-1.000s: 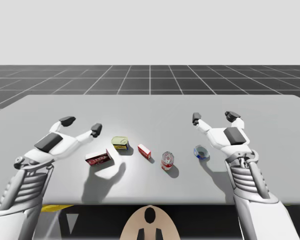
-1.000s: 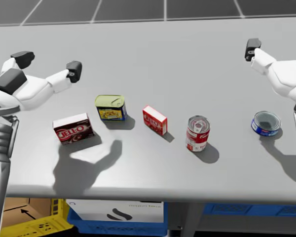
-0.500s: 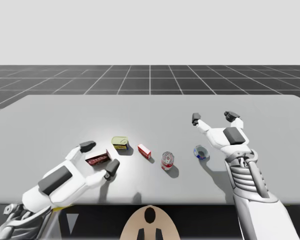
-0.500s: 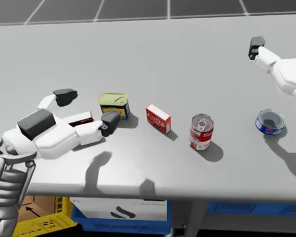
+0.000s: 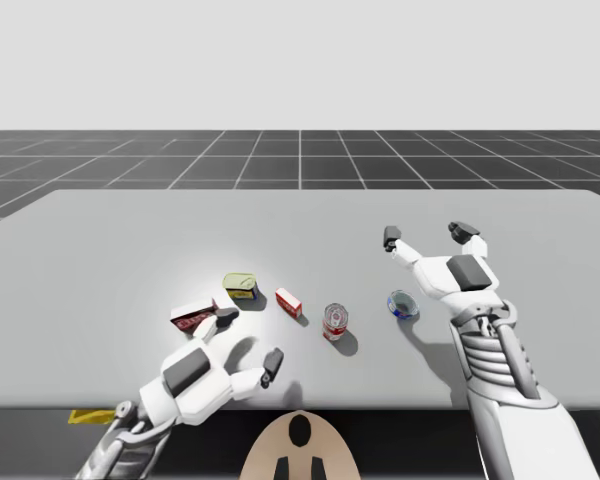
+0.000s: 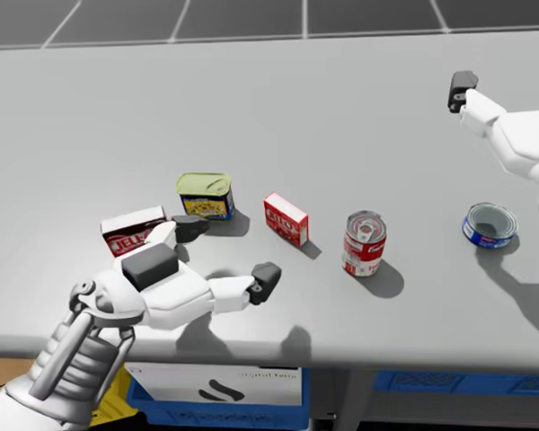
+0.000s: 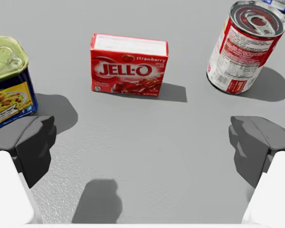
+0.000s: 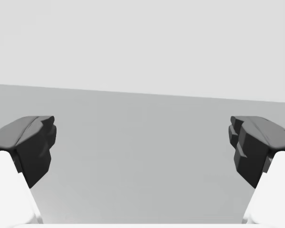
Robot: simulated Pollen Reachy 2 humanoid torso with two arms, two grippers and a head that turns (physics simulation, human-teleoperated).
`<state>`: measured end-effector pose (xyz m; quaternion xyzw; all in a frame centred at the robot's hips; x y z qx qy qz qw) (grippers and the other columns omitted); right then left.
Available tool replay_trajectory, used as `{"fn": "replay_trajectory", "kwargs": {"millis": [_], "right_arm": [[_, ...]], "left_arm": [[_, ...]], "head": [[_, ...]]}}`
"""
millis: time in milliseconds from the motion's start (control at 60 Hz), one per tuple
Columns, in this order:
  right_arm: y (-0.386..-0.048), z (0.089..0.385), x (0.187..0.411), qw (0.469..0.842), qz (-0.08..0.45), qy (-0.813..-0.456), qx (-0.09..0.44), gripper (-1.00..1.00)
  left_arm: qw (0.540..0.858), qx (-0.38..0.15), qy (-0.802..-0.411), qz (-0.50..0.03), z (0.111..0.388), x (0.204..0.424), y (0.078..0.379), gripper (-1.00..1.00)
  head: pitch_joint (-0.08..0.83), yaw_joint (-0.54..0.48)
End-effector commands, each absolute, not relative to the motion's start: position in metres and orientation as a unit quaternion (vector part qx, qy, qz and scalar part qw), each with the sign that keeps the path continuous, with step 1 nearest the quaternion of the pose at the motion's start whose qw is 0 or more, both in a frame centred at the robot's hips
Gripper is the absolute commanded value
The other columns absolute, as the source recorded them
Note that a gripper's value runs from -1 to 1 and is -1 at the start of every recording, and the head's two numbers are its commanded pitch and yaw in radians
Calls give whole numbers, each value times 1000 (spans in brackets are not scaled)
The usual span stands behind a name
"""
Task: Pick up the gelatin box and lift it.
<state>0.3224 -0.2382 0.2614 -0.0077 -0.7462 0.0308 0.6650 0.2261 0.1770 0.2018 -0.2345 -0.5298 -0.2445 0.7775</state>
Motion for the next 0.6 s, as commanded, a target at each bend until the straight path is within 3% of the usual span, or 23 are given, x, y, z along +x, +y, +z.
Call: {"fn": "replay_trajectory", "kwargs": {"millis": [17,283,600], "right_arm": [[-238,262,321,663,33,-748,-8,-1000],[-239,264,320,661,33,-749,-7,-1000],[-240,265,320,663,31,-748,-2,-1000]], "left_arm": [[792,-228,-510,-246,191,238,154,-1000],[799,-186,-515,-250,180,265,131,-1000],[811,-189,-503,-232,175,292,114,-1000]], "head": [[692,86],[686,79],[690,65]]}}
